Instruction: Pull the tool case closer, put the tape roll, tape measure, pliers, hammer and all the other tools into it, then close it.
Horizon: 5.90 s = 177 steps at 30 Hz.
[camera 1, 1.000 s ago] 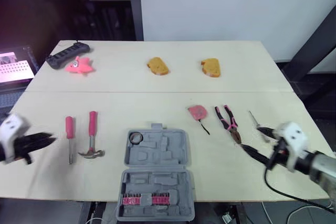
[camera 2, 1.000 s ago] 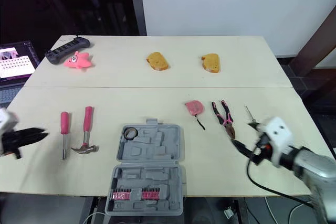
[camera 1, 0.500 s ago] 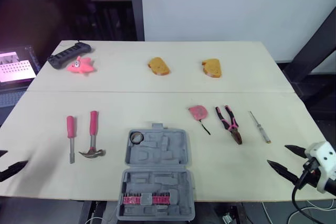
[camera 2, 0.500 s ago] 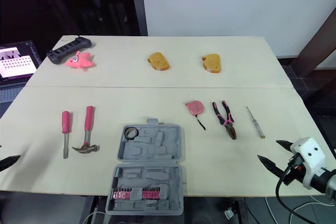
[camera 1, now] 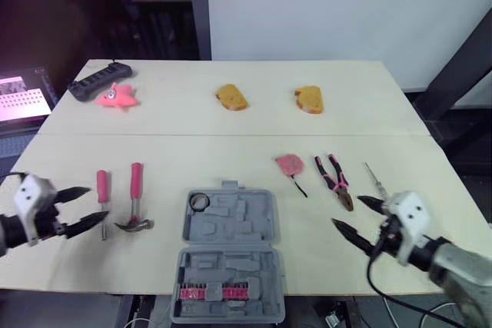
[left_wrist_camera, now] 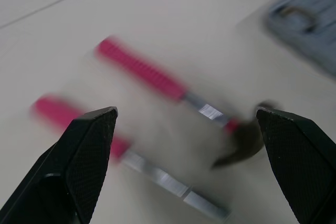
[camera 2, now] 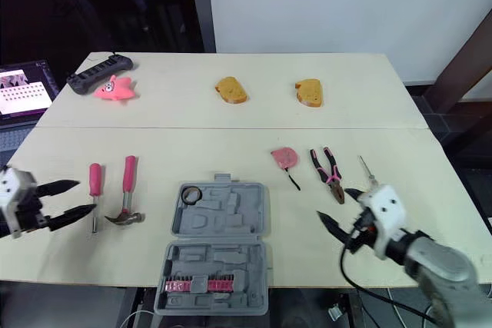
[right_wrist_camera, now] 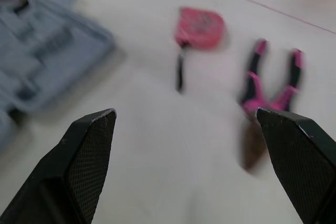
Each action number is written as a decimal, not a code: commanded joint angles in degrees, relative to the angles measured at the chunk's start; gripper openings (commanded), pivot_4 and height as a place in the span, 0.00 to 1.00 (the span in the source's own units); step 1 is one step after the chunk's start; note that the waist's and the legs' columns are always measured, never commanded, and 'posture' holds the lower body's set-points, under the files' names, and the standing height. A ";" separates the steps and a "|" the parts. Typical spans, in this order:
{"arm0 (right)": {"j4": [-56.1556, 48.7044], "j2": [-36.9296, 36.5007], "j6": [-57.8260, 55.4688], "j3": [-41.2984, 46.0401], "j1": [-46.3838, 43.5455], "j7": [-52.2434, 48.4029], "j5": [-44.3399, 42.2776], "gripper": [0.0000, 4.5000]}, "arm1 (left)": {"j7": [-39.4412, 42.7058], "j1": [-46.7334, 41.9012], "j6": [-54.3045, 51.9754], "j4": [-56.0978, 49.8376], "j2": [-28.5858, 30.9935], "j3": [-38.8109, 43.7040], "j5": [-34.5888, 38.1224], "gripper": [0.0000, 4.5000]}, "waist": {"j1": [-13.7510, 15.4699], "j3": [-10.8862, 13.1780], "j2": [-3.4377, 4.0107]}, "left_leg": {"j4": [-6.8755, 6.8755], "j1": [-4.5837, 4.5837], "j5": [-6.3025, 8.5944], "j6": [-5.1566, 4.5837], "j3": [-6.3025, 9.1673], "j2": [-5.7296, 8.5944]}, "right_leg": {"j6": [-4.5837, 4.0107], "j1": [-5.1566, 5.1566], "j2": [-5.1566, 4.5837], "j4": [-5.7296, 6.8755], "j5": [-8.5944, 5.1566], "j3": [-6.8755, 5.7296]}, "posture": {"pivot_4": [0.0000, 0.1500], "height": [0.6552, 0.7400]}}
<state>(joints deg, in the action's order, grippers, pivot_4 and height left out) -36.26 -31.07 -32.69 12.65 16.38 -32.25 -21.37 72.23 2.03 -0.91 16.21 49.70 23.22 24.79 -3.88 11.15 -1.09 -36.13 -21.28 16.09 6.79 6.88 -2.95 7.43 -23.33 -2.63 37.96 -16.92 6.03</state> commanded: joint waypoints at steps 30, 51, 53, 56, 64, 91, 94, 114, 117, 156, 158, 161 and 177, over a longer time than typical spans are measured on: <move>34.52 18.98 -5.72 -17.12 -31.11 21.46 15.19 0.70 | 3.98 5.17 -10.02 -30.06 -2.42 -11.64 7.13 1.00 | -0.15 0.01 0.02 | 0.00 -0.04 0.00 0.00 0.00 0.01 | 0.00 -0.10 0.01 0.01 0.01 0.03 | 1.00 1.00; 9.86 10.88 -13.05 -17.02 -14.47 14.97 13.62 0.01 | 5.10 1.33 -9.19 -27.60 -3.36 -15.88 5.64 1.00 | 0.63 0.03 0.12 | 0.02 -0.08 0.00 0.00 0.00 0.03 | 0.01 -0.09 -0.02 -0.02 0.00 0.02 | 1.00 1.00; 2.86 9.54 -16.42 -15.91 -8.98 14.94 12.55 0.01 | 5.36 0.58 -8.90 -26.96 -3.48 -16.52 5.38 1.00 | 0.78 0.03 0.12 | 0.04 -0.08 0.01 -0.01 0.00 0.03 | 0.02 -0.09 -0.01 -0.06 -0.02 0.02 | 1.00 1.00; -5.85 7.94 -20.62 -15.59 -1.99 14.69 11.08 0.01 | 5.78 -0.31 -8.36 -25.80 -3.57 -17.12 5.15 1.00 | 0.38 0.01 0.08 | -0.01 -0.06 0.01 -0.01 0.00 0.02 | -0.06 -0.09 0.02 -0.06 -0.05 0.04 | 1.00 1.00; -20.72 7.17 -30.35 -17.40 11.66 14.43 5.91 0.01 | 7.91 -2.71 -6.44 -22.76 -4.02 -19.42 4.05 1.00 | 0.67 -0.02 0.07 | -0.01 -0.06 0.01 -0.01 0.00 0.01 | -0.18 -0.08 0.02 -0.08 -0.13 0.04 | 1.00 1.00; -23.74 -0.29 -38.15 -4.19 12.23 11.59 -8.88 0.99 | 8.34 -3.71 -6.24 -22.48 -3.77 -20.25 3.61 1.00 | 1.34 -0.02 0.07 | -0.02 -0.08 0.01 -0.01 0.00 0.01 | -0.19 -0.05 0.02 -0.16 -0.13 0.04 | 1.00 1.00; -23.74 -8.95 -36.37 1.51 9.13 6.76 -14.95 0.99 | 8.04 -3.19 -6.62 -23.27 -3.67 -20.06 3.86 1.00 | 1.29 -0.02 0.06 | -0.03 -0.07 0.01 -0.01 -0.02 0.01 | -0.19 -0.02 0.01 -0.18 -0.13 0.05 | 1.00 1.00; 13.65 -28.76 20.15 -33.96 -26.12 -39.04 15.79 0.99 | 8.91 0.97 -1.45 -27.21 -6.03 -15.16 7.81 1.00 | 1.31 0.07 0.07 | 0.00 -0.10 0.01 -0.02 -0.06 0.00 | 0.04 0.11 -0.03 -0.62 0.03 0.01 | 1.00 1.00; 15.96 -27.08 20.10 -35.61 -26.74 -39.15 17.97 0.99 | 9.52 2.95 -0.62 -28.61 -5.85 -13.88 8.73 1.00 | 1.41 0.07 0.08 | -0.07 -0.11 0.01 -0.02 -0.06 0.01 | 0.02 0.14 -0.05 -0.61 0.03 0.01 | 1.00 1.00; 6.69 -11.91 -29.30 -43.83 -61.67 -32.99 13.29 0.65 | 7.72 1.17 2.60 -22.52 -3.89 -11.84 5.59 1.00 | 1.29 0.08 0.14 | 0.00 -0.16 0.01 -0.02 -0.04 0.01 | -0.01 0.00 -0.03 -0.50 0.06 -0.02 | 1.00 1.00; 8.37 -10.42 -33.58 -48.82 -66.23 -31.76 14.21 0.65 | 7.78 0.75 2.65 -22.22 -3.88 -12.02 5.48 1.00 | 1.29 0.08 0.15 | -0.01 -0.17 0.01 -0.02 -0.04 0.01 | -0.01 -0.04 -0.04 -0.50 0.07 -0.02 | 1.00 1.00; 11.24 -9.16 -37.35 -55.34 -71.61 -30.02 15.76 0.65 | 7.68 0.58 2.75 -22.14 -3.91 -12.30 5.23 1.00 | 1.31 0.09 0.16 | -0.01 -0.18 0.01 -0.02 -0.04 0.01 | -0.02 -0.08 -0.04 -0.42 0.06 -0.04 | 1.00 1.00; 22.67 -3.15 -34.27 -67.40 -75.97 -24.04 19.62 0.65 | 6.64 1.93 2.59 -23.33 -4.11 -12.02 5.09 1.00 | 0.02 0.09 0.16 | -0.06 -0.17 0.01 -0.02 -0.04 0.00 | -0.01 -0.17 -0.04 -0.16 0.06 -0.04 | 1.00 1.00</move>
<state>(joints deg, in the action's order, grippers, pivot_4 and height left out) -14.19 -34.87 -68.22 -55.37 -58.72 -57.14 -2.90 79.18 3.87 1.54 -5.38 45.24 10.30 29.32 -3.85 11.24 -0.93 -36.19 -21.45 16.10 6.77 6.84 -2.94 7.41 -23.51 -2.67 37.81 -16.86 5.99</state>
